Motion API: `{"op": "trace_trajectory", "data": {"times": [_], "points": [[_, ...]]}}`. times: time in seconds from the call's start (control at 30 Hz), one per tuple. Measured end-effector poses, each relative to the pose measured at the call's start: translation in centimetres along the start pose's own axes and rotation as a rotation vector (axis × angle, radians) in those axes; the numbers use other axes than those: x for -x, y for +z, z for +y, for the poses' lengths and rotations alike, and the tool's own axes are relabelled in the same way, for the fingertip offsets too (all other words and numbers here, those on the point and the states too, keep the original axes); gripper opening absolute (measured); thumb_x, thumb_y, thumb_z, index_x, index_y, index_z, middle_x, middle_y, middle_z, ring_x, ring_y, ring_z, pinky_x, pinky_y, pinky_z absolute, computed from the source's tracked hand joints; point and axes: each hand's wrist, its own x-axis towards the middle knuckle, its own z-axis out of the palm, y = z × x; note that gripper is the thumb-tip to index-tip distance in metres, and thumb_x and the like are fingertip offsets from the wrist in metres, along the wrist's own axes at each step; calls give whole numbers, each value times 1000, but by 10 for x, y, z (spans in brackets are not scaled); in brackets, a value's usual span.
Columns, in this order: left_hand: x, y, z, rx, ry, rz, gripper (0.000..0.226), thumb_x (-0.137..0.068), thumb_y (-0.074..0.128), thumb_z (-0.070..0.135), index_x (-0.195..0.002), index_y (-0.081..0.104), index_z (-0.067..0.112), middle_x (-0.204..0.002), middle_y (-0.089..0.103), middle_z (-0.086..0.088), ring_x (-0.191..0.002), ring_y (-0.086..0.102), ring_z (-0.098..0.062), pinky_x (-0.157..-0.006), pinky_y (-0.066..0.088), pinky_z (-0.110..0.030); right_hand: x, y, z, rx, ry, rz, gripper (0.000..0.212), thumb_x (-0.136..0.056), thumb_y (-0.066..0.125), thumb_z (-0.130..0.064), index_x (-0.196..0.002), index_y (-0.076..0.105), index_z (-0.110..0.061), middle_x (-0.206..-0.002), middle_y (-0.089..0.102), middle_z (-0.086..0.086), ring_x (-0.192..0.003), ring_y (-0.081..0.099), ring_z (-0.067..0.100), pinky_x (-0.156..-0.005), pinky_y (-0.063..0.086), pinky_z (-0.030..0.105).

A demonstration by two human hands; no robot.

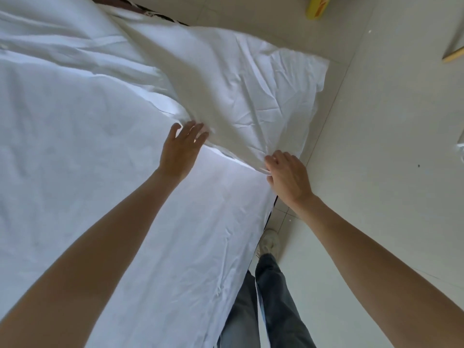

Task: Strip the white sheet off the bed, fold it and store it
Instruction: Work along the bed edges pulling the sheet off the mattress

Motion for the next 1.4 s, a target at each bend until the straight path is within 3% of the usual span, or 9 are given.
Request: {"op": "trace_trajectory", "data": {"times": [0.13, 0.23, 0.3, 0.43, 0.63, 0.73, 0.93, 1.17, 1.4], "points": [[-13, -13, -3, -91, 149, -38, 34, -82, 40, 2, -93, 70, 15, -108, 69, -7, -107, 63, -24, -96, 38, -44, 5, -10, -6, 9, 56, 23, 43, -40, 73, 12, -75, 58, -8, -58, 51, 5, -46, 49, 24, -45, 27, 22], [-17, -26, -12, -85, 147, -190, 13, -69, 66, 6, -77, 69, 16, -81, 68, -4, -62, 65, -22, -67, 52, -30, 9, -17, -8, 4, 66, 20, 40, -43, 76, 12, -74, 62, -10, -56, 53, 3, -44, 50, 22, -44, 25, 20], [-8, -32, -18, 40, 34, -329, 19, -76, 68, 15, -95, 68, 13, -100, 63, -11, -67, 64, -28, -60, 51, -31, 11, -19, -10, -3, 78, -4, 37, -45, 79, 10, -70, 62, -12, -54, 53, 2, -43, 49, 21, -44, 24, 19], [16, -28, -19, 347, -87, -476, 47, -95, 41, 42, -136, 44, 20, -134, 44, -9, -98, 60, -39, -86, 45, -40, 14, -11, -19, -54, 89, -53, 36, -45, 79, 12, -63, 59, -12, -53, 50, 1, -44, 45, 19, -43, 23, 18], [2, -15, -25, 194, -111, -381, 49, -87, 51, 1, -134, 45, 14, -122, 50, -11, -71, 63, -35, -62, 47, -38, 17, -2, -21, -59, 130, -70, 36, -48, 78, 11, -63, 58, -14, -55, 50, 0, -46, 46, 18, -43, 21, 19], [-5, -10, -34, -44, 74, -228, 31, -52, 80, 4, -78, 69, 18, -69, 60, -1, -46, 56, -19, -45, 40, -25, 17, 1, -17, -27, 148, -71, 34, -49, 78, 10, -64, 58, -14, -56, 51, 0, -47, 46, 18, -43, 24, 19], [47, 2, -56, 106, 213, 274, 12, -89, 61, 21, -80, 69, 22, -70, 65, 4, -78, 46, -21, -65, 31, -31, 20, -1, -18, -25, 184, -44, 28, -61, 76, 4, -62, 53, -11, -56, 49, 3, -47, 44, 19, -45, 20, 21], [50, 25, -40, 167, 247, 203, 15, -77, 69, 20, -91, 69, 18, -80, 67, -2, -80, 63, -25, -85, 43, -35, 17, 9, -20, -30, 204, -54, 34, -46, 74, 10, -62, 51, -9, -57, 49, 6, -49, 46, 23, -49, 22, 22], [31, 28, -18, 212, 112, 64, 25, -70, 72, 11, -94, 66, 14, -87, 67, -6, -70, 63, -25, -62, 51, -31, 27, 10, -8, -108, 109, 75, 20, -68, 65, 2, -74, 51, -10, -68, 50, 4, -61, 45, 22, -54, 33, 28]]}}
